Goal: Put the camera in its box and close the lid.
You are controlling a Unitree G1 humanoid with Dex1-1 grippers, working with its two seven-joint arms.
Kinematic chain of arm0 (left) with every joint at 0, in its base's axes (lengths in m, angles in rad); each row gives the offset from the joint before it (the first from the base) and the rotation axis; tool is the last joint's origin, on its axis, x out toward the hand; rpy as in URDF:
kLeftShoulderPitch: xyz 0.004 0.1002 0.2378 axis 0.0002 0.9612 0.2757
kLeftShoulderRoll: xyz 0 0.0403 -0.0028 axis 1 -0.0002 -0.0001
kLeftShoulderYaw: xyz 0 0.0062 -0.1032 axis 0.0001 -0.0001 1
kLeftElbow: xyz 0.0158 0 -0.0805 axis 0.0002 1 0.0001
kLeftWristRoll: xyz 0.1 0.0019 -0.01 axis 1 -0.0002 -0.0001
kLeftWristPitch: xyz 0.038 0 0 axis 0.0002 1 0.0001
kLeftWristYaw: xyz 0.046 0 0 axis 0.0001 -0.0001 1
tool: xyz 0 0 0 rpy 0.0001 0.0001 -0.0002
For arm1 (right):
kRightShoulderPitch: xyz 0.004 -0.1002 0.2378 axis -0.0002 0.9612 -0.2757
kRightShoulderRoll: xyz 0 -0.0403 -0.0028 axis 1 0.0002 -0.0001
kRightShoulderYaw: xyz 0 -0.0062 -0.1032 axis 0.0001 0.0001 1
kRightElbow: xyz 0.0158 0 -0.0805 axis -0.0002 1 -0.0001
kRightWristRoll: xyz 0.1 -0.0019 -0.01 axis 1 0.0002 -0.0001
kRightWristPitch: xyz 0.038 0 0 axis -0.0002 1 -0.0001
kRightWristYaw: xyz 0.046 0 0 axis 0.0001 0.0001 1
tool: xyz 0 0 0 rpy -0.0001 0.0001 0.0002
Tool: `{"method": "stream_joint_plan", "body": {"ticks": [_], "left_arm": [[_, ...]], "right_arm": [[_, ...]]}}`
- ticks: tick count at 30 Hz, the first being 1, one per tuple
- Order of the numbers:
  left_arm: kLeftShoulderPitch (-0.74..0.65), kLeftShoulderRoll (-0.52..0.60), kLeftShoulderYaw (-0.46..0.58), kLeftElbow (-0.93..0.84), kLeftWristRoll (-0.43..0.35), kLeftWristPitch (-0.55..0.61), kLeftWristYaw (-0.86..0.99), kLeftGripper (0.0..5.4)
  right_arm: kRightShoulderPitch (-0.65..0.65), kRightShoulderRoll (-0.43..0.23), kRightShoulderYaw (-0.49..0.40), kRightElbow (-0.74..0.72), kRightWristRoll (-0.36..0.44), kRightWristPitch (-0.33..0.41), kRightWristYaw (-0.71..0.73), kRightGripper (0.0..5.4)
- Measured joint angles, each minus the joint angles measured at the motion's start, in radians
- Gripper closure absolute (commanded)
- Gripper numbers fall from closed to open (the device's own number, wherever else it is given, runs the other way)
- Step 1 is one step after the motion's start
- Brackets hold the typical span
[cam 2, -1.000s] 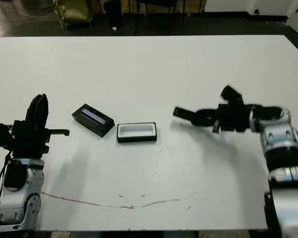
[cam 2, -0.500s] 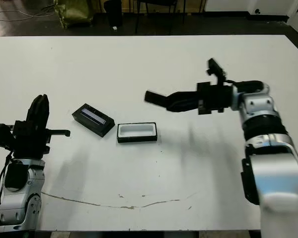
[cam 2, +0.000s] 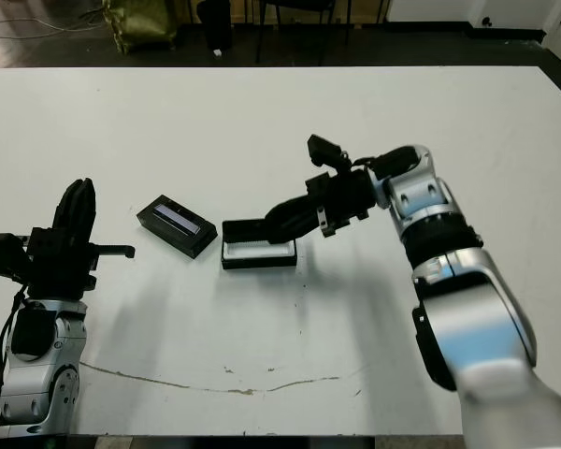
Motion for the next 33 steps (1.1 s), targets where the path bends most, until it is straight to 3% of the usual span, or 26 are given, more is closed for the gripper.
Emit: {"method": "stream_joint_plan", "body": {"ticks": [11, 24, 33], "left_arm": [[0.000, 0.000, -0.005, 0.000, 0.008, 0.000, 0.004, 5.40], [0.000, 0.000, -0.005, -0.001, -0.003, 0.002, 0.002, 5.40], [0.000, 0.000, -0.005, 0.000, -0.002, 0.006, 0.002, 5.40]], "right_arm": [[0.039, -0.015, -0.002, -0.087, 0.001, 0.027, -0.078, 5.19], [0.050, -0.022, 0.029, -0.151, -0.003, 0.111, -0.101, 5.19], [0.069, -0.033, 0.056, -0.191, -0.022, 0.109, -0.125, 5.19]]}}
